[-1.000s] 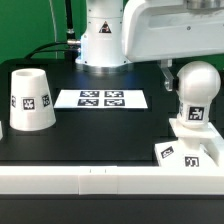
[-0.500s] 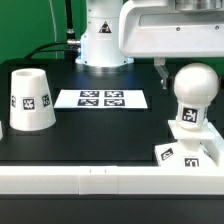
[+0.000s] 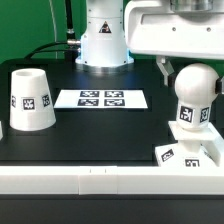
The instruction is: Assemble lamp
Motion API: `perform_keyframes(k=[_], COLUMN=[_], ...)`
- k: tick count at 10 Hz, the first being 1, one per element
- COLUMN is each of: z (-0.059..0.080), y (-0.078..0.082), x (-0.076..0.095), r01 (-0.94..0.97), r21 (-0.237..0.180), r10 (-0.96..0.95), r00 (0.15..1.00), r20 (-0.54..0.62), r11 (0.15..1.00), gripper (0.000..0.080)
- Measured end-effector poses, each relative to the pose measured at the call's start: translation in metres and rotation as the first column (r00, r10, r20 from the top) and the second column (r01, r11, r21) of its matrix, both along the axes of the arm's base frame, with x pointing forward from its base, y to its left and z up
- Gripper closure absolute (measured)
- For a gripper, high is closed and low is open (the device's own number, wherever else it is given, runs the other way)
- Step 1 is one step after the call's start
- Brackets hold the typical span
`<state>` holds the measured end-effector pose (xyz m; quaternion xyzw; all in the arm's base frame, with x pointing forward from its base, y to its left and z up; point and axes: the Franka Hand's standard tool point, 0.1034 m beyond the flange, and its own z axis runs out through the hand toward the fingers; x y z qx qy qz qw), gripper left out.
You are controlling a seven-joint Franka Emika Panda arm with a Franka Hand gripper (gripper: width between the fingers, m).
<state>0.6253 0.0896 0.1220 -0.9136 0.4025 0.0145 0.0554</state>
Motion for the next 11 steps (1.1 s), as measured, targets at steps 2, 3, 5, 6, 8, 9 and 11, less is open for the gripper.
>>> perform_keyframes(k=[2,3,5,6,8,9,11], z=[-0.0004,-0.0002,-0.0002,-0.0003,0.0004,0.0003,0.0], y=[-0.0002,0.001,0.0014,0.0016,0.005,0.0043,0.0061], x=[0.0017,0.0027,0.0052,0.0053,0.0063,0.0062,0.0062], r01=[0.195,0.299,0.479,0.569,0.689,0.704,0.701], r21=[0.017,0.028,0.064,0.086,0.101,0.105,0.108], r10=[-0.195,-0.299,-0.477,-0.565,-0.682,-0.695,-0.692], r00=[0.981,0.954,0.878,0.822,0.724,0.71,0.713], r20=[-0.009,-0.019,-0.044,-0.063,-0.102,-0.112,-0.113], r11=[0.981,0.954,0.875,0.818,0.717,0.702,0.705], gripper=[0.0221,0.0221,0.0221,0.0221,0.0221,0.0221,0.0144])
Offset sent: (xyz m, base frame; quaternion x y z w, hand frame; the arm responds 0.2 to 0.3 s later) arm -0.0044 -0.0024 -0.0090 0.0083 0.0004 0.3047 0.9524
